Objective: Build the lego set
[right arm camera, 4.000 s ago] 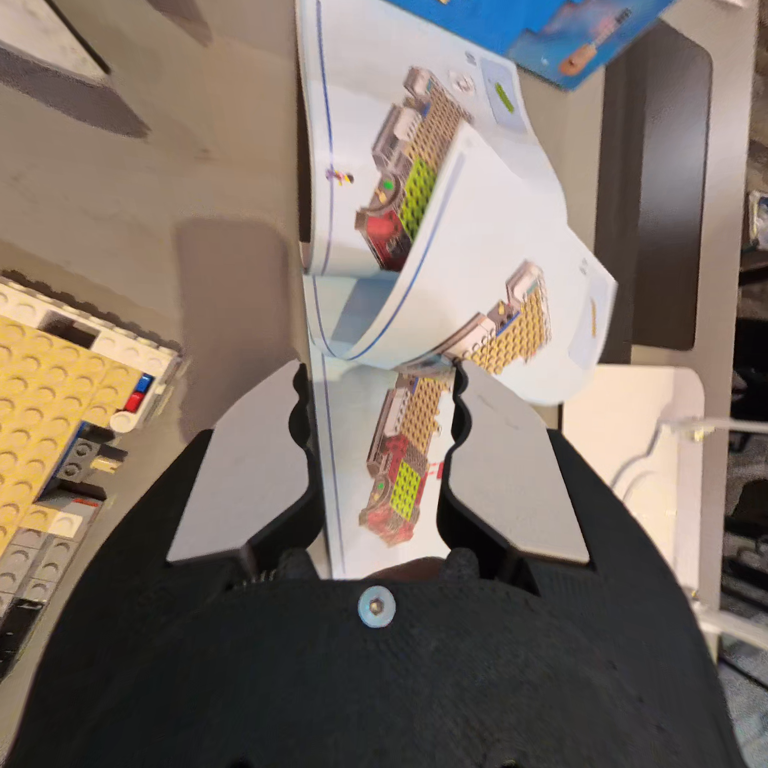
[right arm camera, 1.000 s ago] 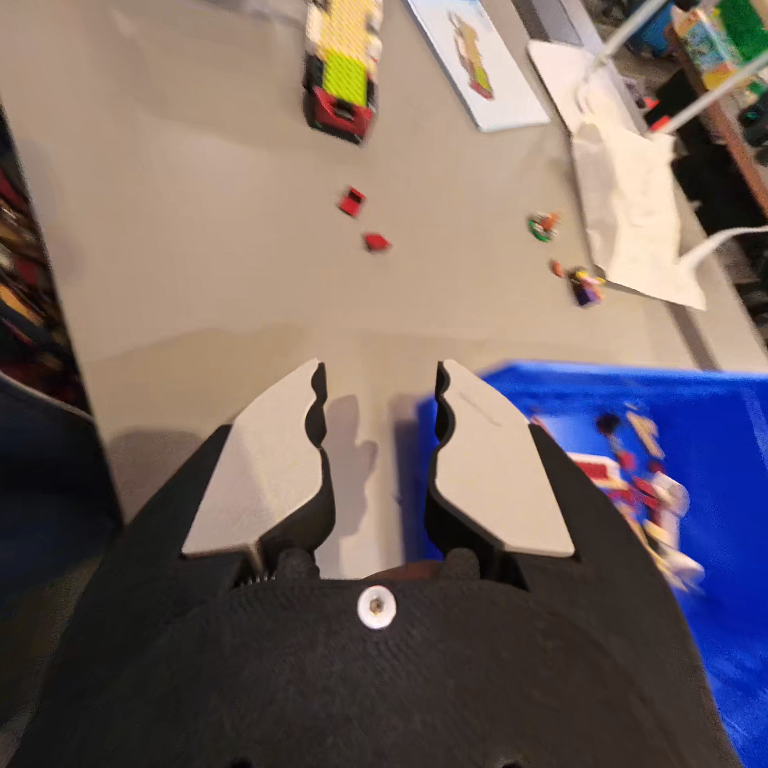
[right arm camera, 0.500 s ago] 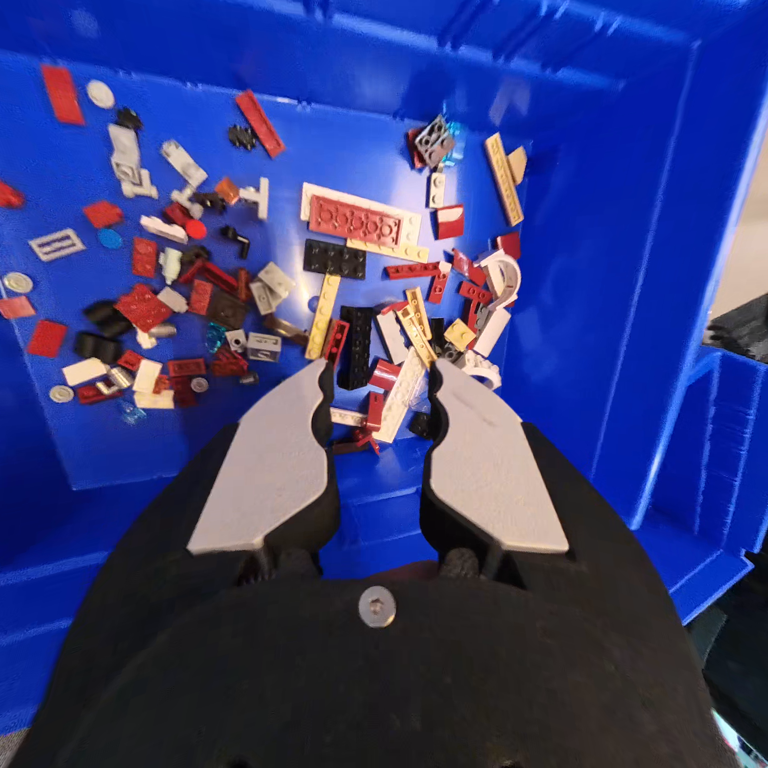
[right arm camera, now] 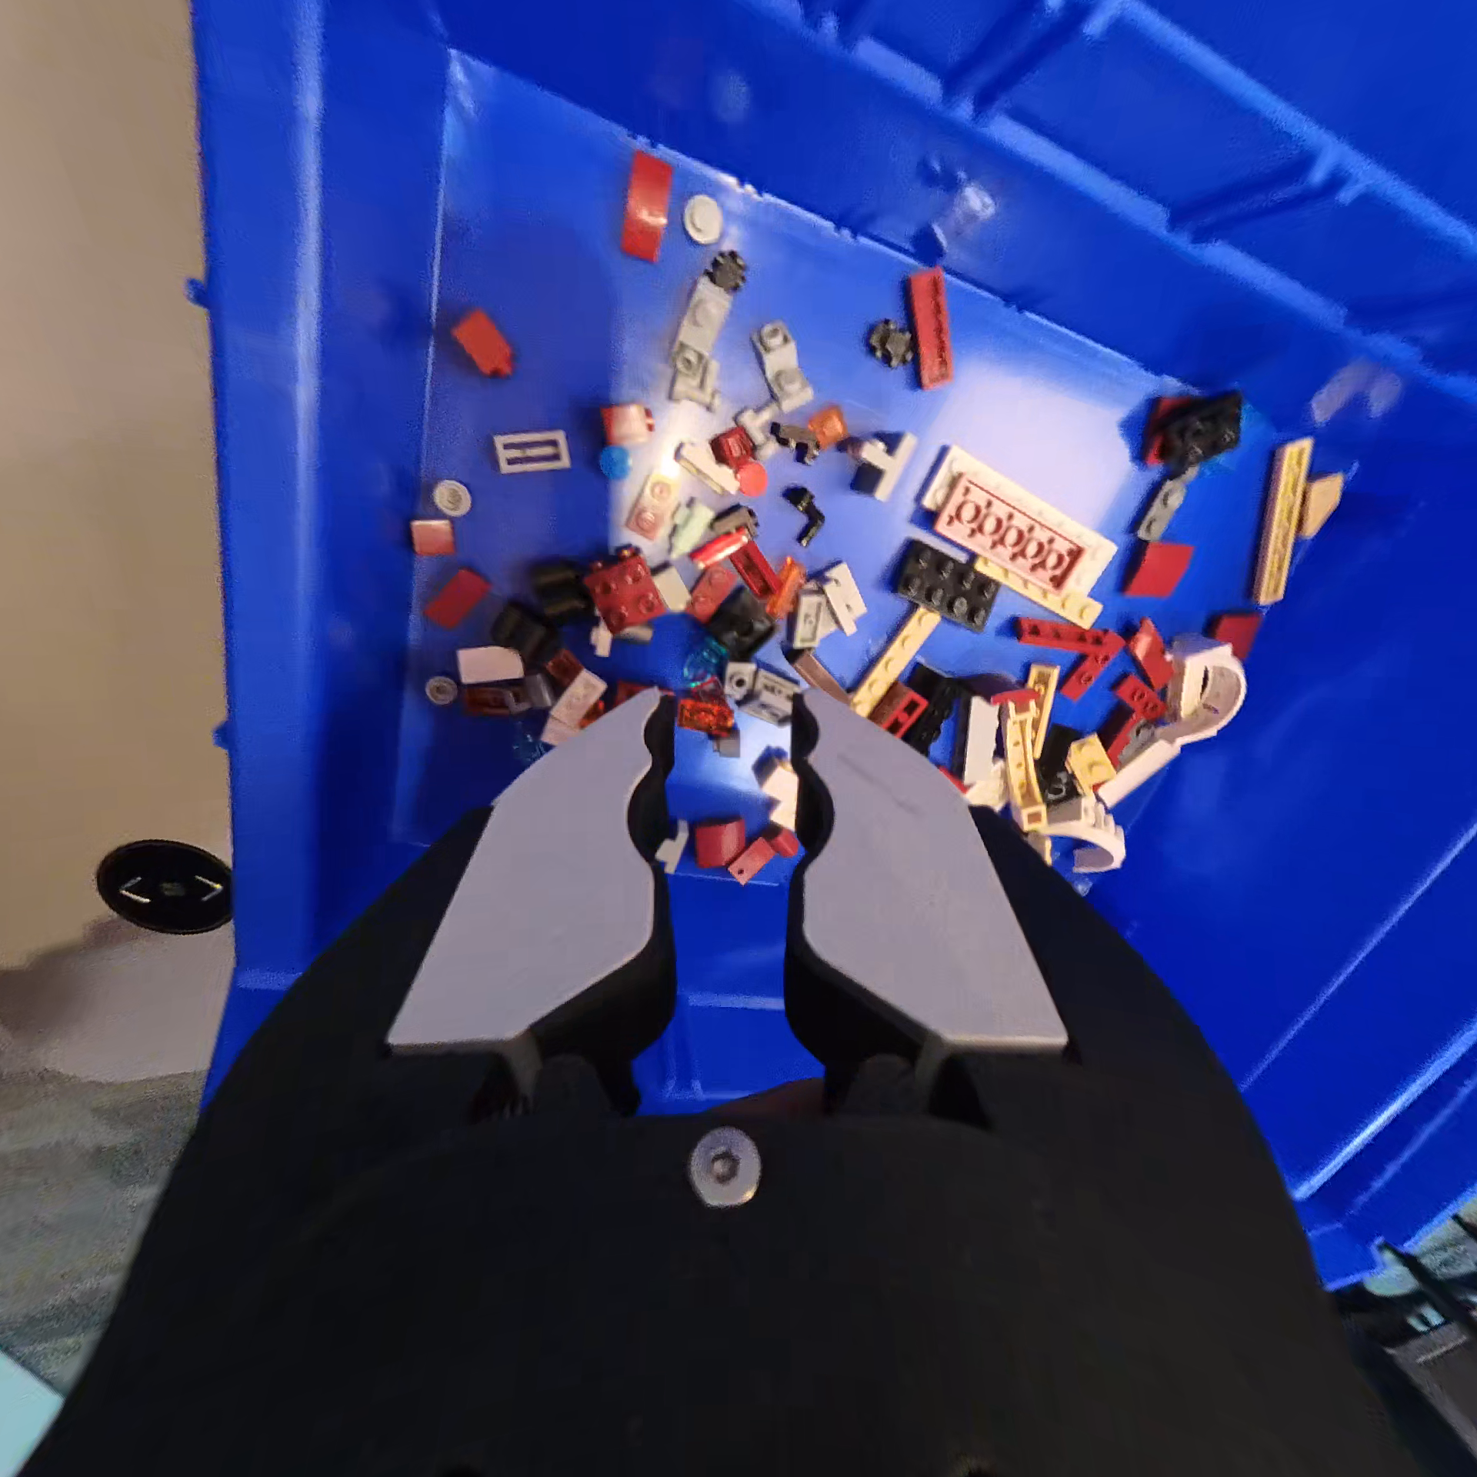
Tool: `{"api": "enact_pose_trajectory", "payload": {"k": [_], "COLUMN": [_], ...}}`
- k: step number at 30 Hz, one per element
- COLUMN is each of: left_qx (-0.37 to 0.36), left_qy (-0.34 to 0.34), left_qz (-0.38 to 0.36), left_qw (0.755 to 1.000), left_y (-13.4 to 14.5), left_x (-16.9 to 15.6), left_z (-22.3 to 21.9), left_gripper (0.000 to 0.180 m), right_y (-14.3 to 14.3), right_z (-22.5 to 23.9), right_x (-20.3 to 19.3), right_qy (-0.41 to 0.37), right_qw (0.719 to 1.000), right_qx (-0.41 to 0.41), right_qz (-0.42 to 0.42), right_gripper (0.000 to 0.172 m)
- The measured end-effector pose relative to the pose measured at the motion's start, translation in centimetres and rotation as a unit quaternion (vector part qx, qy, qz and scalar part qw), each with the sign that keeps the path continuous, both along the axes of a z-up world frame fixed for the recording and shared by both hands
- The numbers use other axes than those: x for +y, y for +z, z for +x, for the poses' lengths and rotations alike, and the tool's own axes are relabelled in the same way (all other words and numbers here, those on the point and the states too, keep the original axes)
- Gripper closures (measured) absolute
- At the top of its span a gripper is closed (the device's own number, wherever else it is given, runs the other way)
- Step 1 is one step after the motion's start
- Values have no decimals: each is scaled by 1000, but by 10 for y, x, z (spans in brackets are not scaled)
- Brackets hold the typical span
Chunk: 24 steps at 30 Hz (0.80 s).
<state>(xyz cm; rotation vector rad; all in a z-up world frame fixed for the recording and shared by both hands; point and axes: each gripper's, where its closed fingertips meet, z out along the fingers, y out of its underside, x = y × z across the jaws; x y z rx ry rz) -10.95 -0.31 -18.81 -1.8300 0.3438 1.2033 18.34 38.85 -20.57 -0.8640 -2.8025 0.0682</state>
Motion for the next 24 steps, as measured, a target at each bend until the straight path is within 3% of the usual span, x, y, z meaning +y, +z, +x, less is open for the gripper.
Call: {"api": "enact_pose_trajectory", "payload": {"k": [7, 12, 24], "left_qx": [0, 6, 11], "left_qy": [4, 7, 7], "left_qz": [1, -6, -10], "left_qw": [1000, 1000, 1000], "left_y": [0, -1, -2], "left_x": [-1, -1, -1], "left_z": [-1, -1, -1], "left_gripper": [141, 141, 141], "right_y": [-24, -33, -34], "right_z": [-9, -11, -7], "right_x": [-1, -8, -16], "right_qy": [15, -2, -9], "right_qw": [998, 996, 994], "right_qx": [-58, -87, -104], "right_qz": [23, -7, -37], "right_gripper": [159, 170, 156]}}
